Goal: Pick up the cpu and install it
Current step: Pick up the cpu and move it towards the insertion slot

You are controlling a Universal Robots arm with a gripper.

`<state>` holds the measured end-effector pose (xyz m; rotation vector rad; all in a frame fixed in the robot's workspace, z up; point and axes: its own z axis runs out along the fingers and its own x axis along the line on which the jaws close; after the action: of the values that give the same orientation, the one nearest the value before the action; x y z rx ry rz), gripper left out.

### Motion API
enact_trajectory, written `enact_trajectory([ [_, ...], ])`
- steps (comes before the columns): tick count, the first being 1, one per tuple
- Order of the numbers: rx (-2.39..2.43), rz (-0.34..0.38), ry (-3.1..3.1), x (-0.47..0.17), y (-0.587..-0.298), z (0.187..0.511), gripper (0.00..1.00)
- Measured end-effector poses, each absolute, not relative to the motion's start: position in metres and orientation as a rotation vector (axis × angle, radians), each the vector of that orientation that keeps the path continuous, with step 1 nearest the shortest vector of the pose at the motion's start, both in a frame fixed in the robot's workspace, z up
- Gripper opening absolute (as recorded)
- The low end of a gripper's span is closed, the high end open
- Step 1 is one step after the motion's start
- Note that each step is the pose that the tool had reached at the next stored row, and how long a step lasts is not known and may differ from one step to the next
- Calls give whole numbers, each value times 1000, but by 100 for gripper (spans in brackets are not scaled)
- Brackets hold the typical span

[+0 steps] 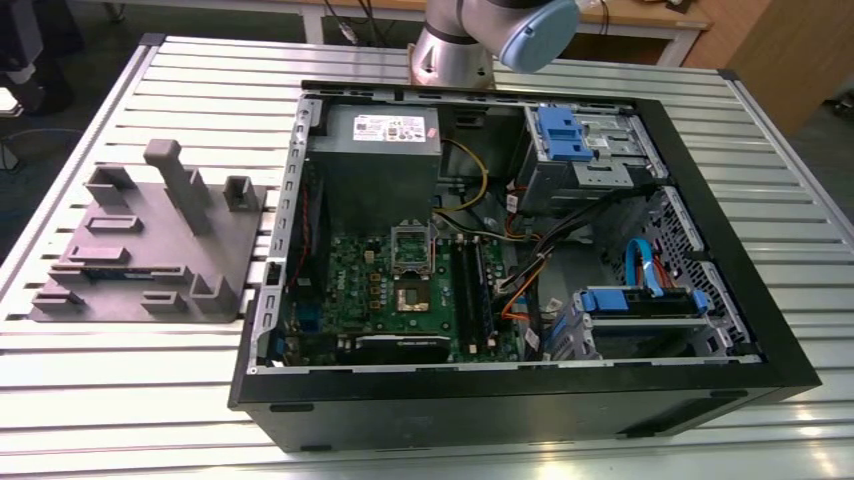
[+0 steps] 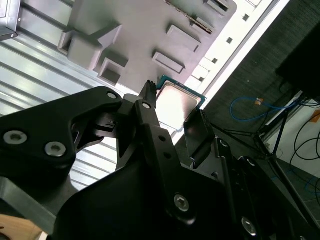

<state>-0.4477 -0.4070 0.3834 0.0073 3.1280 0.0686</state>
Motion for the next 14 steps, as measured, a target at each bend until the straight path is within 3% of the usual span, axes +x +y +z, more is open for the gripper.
enact_trajectory([
  [14,7,69,3128,-429,-407,383,47],
])
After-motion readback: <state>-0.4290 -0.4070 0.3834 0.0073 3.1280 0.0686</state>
